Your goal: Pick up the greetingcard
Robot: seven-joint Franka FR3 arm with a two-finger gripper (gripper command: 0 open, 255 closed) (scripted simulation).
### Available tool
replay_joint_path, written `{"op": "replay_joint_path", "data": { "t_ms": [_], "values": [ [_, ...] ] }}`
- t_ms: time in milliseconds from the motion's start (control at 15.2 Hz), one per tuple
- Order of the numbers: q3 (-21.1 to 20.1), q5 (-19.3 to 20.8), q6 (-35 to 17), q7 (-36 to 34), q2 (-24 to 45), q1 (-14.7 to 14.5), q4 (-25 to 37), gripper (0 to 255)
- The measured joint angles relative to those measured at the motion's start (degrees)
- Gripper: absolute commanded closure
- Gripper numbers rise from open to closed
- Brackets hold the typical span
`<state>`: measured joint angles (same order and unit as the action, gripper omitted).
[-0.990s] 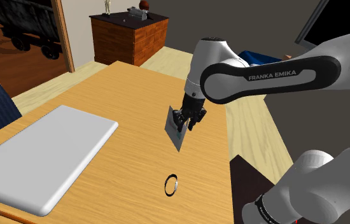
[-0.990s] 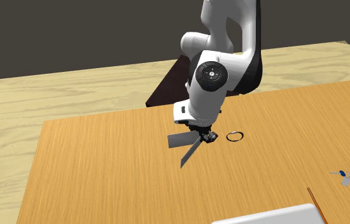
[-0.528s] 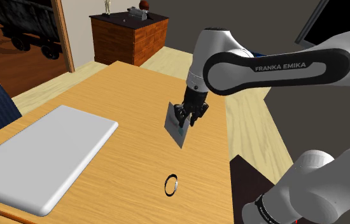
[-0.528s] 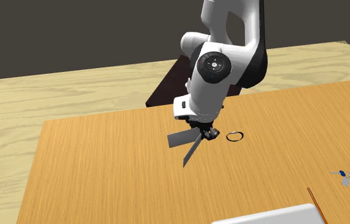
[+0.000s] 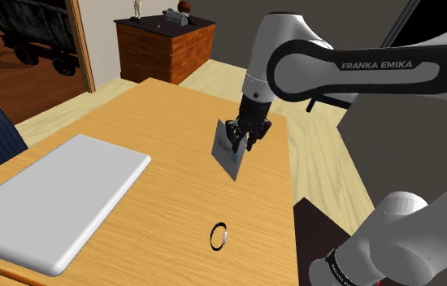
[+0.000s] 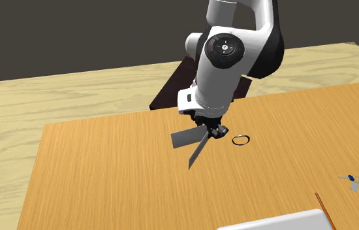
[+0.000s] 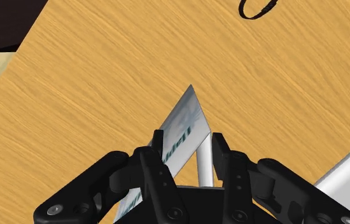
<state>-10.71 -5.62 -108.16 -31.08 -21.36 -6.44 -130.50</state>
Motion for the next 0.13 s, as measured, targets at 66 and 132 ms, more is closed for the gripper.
{"op": "replay_joint_path", "data": {
  "t_ms": [66, 132],
  "values": [
    [-0.01, 0.01, 0.66, -0.09, -0.03, -0.01, 0.63, 255],
    [0.05, 0.04, 1.14, -0.05, -0.08, 0.02, 1.06, 255]
  ]
}}
